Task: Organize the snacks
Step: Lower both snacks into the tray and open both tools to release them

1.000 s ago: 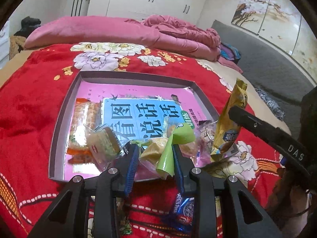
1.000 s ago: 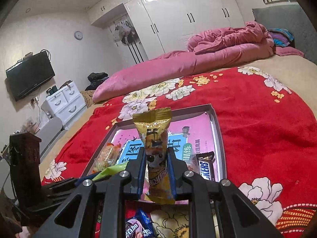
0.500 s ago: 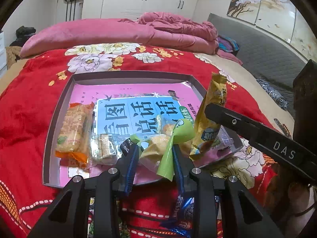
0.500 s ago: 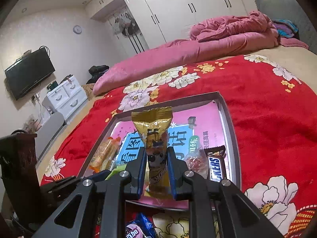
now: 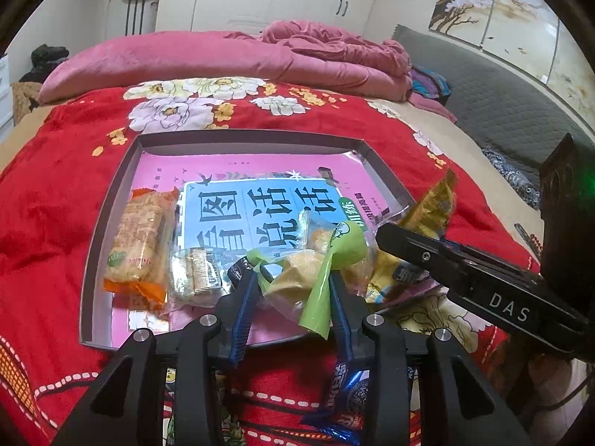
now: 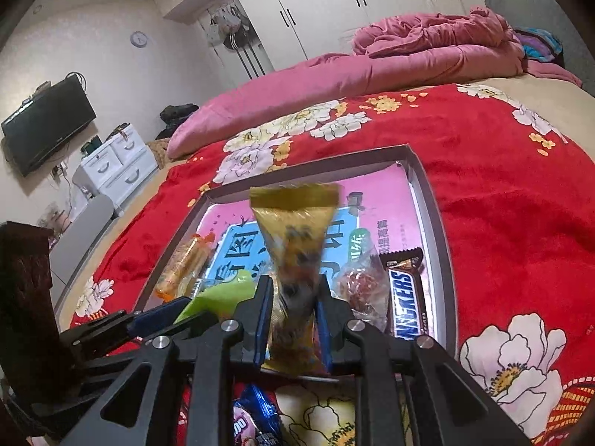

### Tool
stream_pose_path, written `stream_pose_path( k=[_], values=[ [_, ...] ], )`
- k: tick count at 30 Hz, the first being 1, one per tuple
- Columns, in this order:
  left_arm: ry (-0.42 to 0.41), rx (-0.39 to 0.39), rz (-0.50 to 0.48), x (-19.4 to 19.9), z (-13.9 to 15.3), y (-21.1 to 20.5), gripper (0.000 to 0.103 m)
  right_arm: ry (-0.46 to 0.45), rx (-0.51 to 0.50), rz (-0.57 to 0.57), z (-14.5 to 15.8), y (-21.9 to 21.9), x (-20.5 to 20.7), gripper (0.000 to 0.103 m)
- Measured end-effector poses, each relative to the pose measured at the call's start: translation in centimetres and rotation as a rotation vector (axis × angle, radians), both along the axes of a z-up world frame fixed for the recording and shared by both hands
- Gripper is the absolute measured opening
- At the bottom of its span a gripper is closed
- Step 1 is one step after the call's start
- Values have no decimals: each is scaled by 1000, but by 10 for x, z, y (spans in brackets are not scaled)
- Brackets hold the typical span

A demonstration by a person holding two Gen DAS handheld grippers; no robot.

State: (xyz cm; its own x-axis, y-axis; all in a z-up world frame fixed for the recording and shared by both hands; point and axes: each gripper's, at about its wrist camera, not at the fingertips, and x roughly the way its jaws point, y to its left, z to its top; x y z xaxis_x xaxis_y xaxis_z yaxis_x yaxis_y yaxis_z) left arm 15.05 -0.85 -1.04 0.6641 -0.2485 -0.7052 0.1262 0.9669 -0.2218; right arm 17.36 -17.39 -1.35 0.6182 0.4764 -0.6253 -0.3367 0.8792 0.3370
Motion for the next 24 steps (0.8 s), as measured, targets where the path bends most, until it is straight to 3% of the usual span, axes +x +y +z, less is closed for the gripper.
stream_pose_path(
  k=[4, 24],
  values=[
    [8, -6, 4, 1, -1, 1, 42, -3, -2, -15, 1, -5, -1, 35],
    [38, -12, 45, 4, -5, 12, 51, -24, 18, -127, 9, -36, -3, 54]
  ],
)
